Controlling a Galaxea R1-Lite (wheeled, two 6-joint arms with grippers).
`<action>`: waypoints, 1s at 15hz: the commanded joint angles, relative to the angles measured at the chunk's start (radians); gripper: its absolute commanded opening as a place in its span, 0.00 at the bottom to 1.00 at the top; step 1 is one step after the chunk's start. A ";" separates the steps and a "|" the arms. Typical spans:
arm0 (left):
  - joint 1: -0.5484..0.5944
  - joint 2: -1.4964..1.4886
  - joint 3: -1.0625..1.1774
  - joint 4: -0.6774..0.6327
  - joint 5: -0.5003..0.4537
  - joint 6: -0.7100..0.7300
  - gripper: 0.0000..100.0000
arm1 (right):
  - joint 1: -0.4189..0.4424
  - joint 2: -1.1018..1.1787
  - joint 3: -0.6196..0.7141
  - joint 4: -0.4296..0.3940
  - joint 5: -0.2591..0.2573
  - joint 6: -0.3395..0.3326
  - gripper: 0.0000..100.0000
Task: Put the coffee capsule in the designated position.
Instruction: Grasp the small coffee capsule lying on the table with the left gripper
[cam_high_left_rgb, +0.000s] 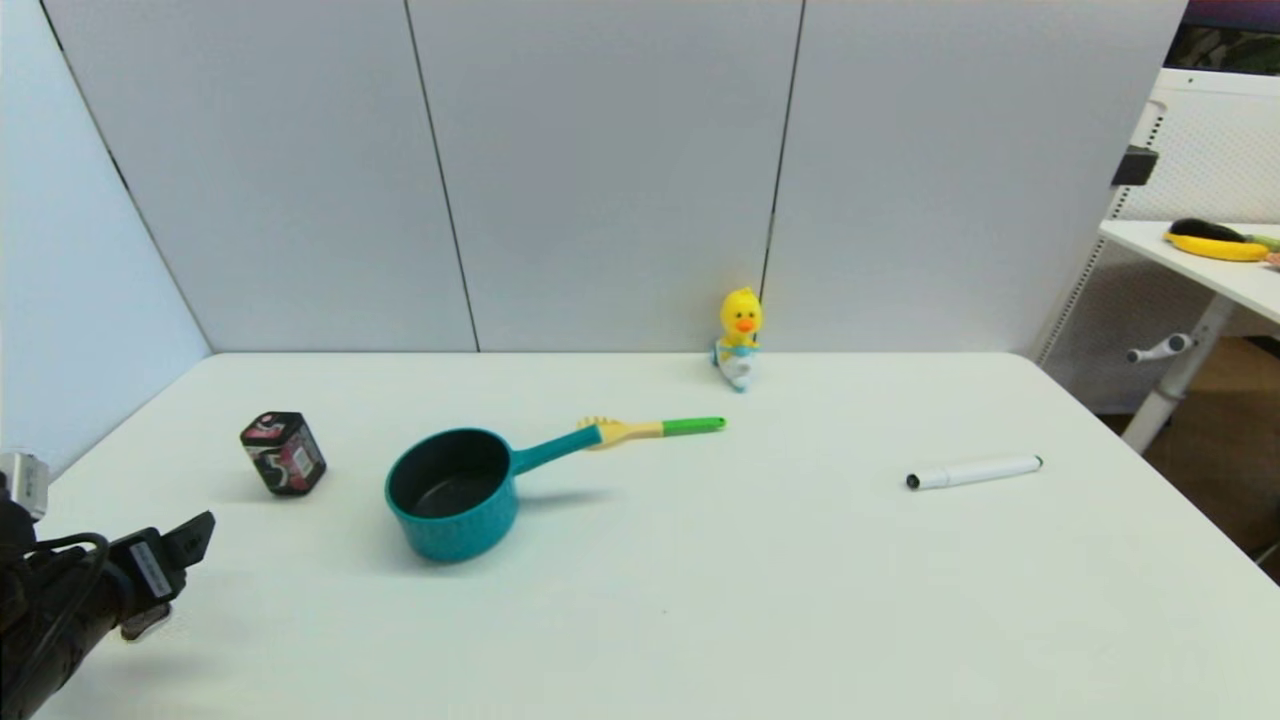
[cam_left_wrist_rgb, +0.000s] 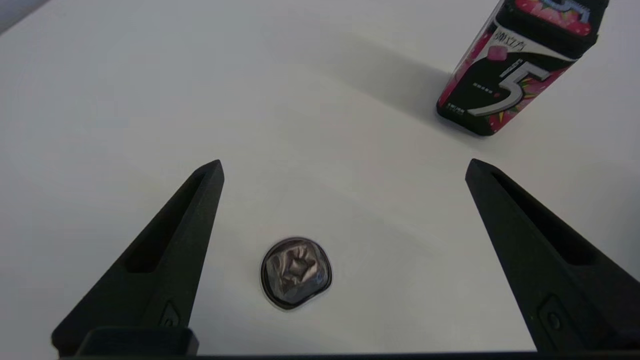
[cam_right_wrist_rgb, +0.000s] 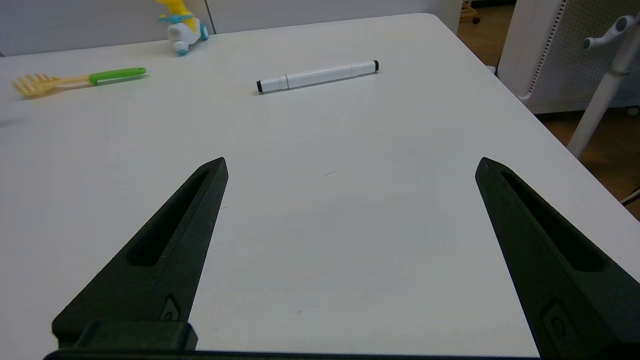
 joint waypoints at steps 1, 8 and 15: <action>0.000 -0.011 0.064 -0.032 0.001 -0.012 1.00 | 0.001 0.001 0.002 0.000 0.000 0.001 1.00; 0.000 0.003 0.110 -0.078 0.004 -0.010 1.00 | 0.001 0.001 0.000 0.000 0.000 0.001 1.00; -0.011 0.046 0.110 -0.019 0.016 -0.002 1.00 | 0.001 0.001 0.002 0.000 0.000 0.001 1.00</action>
